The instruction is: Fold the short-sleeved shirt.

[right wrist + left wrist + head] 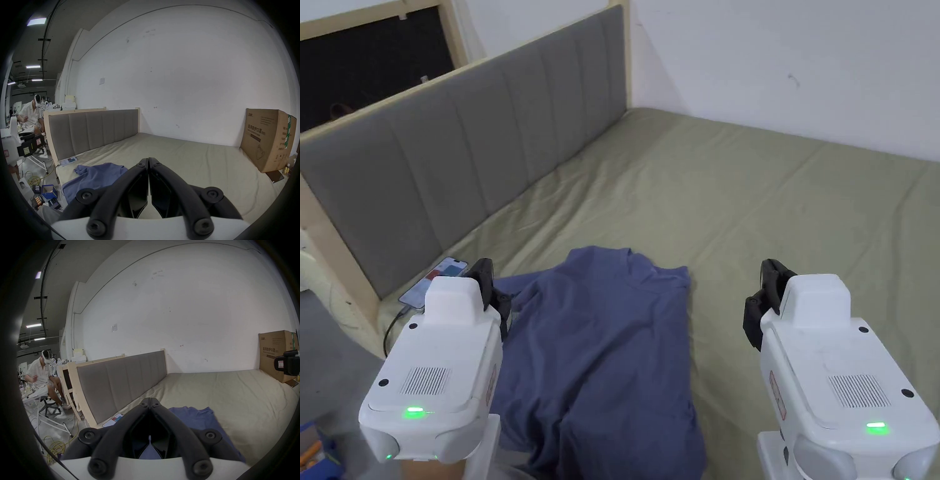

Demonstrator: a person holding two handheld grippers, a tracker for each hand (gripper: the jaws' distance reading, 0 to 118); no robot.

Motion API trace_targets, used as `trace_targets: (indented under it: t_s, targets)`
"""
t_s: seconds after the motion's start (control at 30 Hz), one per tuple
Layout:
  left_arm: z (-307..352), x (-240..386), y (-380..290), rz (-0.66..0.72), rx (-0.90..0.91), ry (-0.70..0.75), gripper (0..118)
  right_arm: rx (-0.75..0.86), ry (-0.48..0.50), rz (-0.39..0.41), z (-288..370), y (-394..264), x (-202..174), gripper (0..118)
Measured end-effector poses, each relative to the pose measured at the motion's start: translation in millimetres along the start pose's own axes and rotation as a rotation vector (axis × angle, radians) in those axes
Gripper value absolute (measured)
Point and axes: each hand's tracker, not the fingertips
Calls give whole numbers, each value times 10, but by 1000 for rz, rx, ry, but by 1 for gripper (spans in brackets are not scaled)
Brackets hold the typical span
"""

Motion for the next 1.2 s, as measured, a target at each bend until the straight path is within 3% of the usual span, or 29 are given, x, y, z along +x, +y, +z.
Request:
trace_targets:
  t_s: [0.4,0.7,0.77,0.87,0.9,0.93,1.13,1.17,1.2]
  targets:
    - [-274,107,-87,10,-122,-66,0,-8,-17,28,0,10,189,0]
    - [-1166,686,-335,47,-457,-260,0,-38,-111,48,-4,-55,639,0]
    - [-1373,828,-441,37,-572,-289,14,-52,-135,48,-17,-91,738,0]
    - [-1626,1021,-666,-2,-697,-294,90,-75,-168,47,-28,-159,877,0]
    - [-1713,1098,-755,-30,-740,-284,107,-85,-180,49,-31,-185,922,0]
    - [-1759,1157,-823,-53,-769,-289,110,-93,-191,50,-34,-210,964,0]
    - [-1953,1364,-1077,-58,-887,-284,107,-143,-240,49,-32,-348,1177,0]
    - [-1966,1393,-1112,-70,-901,-277,97,-149,-246,48,-30,-367,1202,0]
    - [-1996,1400,-1216,-77,-915,-287,72,-156,-252,47,-28,-388,1230,0]
